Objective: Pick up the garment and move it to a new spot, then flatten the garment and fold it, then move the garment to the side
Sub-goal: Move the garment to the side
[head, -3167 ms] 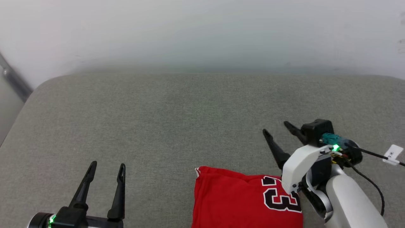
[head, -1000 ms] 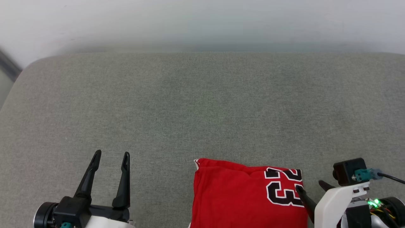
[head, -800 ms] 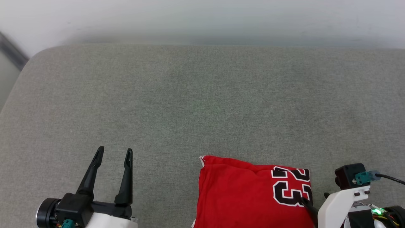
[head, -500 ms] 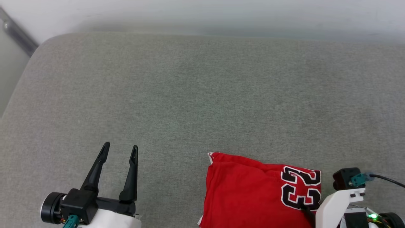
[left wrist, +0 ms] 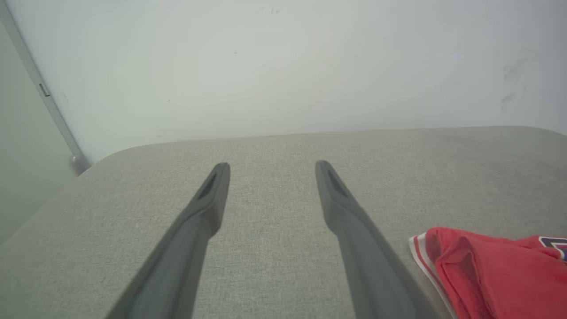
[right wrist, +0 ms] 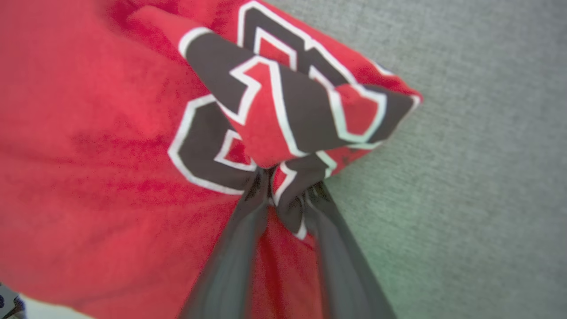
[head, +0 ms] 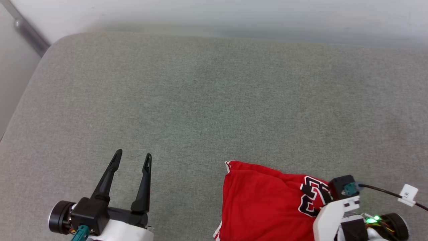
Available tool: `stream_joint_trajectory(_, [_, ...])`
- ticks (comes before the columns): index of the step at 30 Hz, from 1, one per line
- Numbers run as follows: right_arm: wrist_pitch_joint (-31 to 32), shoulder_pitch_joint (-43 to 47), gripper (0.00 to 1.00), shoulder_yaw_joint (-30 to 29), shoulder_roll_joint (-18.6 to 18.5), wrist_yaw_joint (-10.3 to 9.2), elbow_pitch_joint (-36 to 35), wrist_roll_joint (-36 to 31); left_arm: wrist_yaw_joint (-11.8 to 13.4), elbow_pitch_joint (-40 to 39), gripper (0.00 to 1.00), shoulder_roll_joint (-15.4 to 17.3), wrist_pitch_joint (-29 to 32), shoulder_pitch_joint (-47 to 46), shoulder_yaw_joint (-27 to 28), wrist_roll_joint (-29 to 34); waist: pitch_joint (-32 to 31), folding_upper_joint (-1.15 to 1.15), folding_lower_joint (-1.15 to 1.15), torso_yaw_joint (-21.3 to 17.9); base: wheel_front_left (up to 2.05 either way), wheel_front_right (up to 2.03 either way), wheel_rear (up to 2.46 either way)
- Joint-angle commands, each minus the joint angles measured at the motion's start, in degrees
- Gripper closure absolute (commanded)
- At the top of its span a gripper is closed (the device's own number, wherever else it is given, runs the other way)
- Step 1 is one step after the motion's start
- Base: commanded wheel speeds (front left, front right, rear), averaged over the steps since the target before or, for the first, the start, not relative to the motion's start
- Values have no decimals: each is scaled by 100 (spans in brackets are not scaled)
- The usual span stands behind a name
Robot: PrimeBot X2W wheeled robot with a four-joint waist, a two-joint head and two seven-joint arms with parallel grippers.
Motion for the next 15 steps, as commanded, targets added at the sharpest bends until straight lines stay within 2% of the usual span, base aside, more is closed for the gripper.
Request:
stream_joint_trajectory(1, [-35, 3, 100, 121, 65, 14, 248, -11, -7, -8, 0, -14, -11, 29, -16, -3, -56, 0, 1, -50, 0, 0, 0])
stream_joint_trajectory(7, [-187, -284, 100, 325, -218, 7, 3, -302, -7, -30, 0, 17, -11, 70, -124, 15, -179, 0, 1, -234, 0, 0, 0])
stream_joint_trajectory(10, [-145, -416, 100, 522, -511, 5, -198, -474, -7, -81, 0, -19, -11, 65, -191, 32, -217, 0, 1, -416, 0, 0, 0])
stream_joint_trajectory(15, [133, -792, 100, 982, -1385, 5, -552, -656, -7, -212, 0, -125, -11, -84, -508, -141, -131, 0, 1, -835, 0, 0, 0])
